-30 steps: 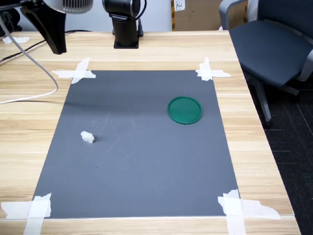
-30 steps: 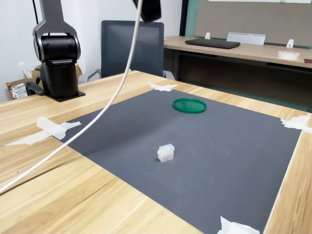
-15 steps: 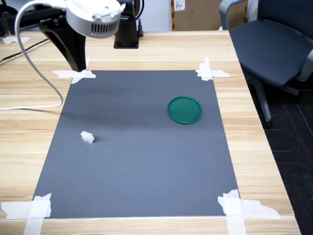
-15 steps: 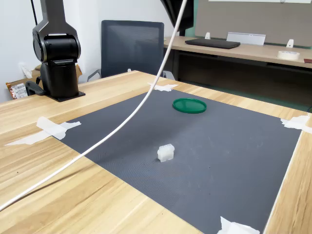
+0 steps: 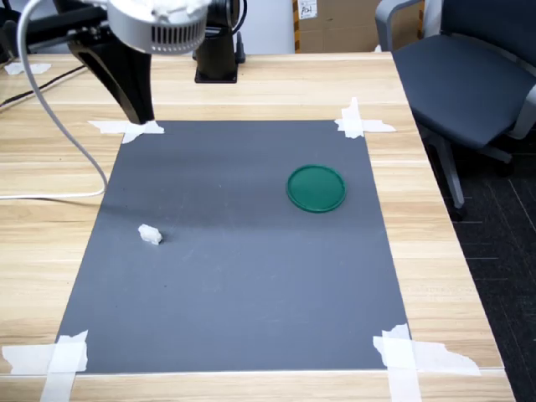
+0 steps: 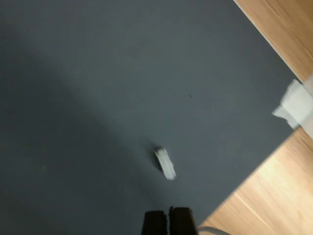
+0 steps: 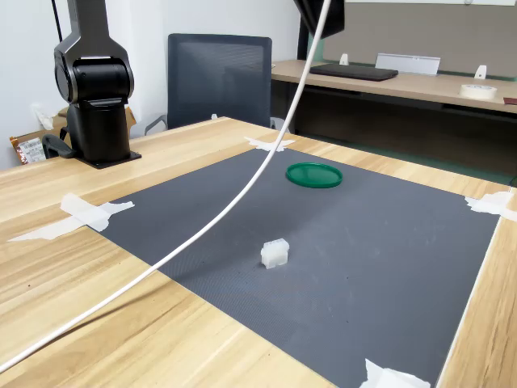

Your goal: Grasp a white terminal and put it in the green lid.

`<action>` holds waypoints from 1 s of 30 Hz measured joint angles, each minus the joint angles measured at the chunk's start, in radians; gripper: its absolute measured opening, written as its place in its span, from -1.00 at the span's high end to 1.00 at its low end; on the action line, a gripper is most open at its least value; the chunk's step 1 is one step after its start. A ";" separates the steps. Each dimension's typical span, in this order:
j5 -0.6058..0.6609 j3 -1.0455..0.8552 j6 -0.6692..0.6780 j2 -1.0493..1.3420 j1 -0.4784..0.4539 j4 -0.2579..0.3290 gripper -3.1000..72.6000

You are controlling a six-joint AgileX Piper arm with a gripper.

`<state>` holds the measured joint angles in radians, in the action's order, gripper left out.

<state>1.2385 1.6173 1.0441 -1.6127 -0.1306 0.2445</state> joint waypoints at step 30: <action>-0.003 0.001 0.101 -0.110 -0.009 -0.244 -0.63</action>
<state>1.2357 1.6185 1.1450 -1.7222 -0.1392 0.0000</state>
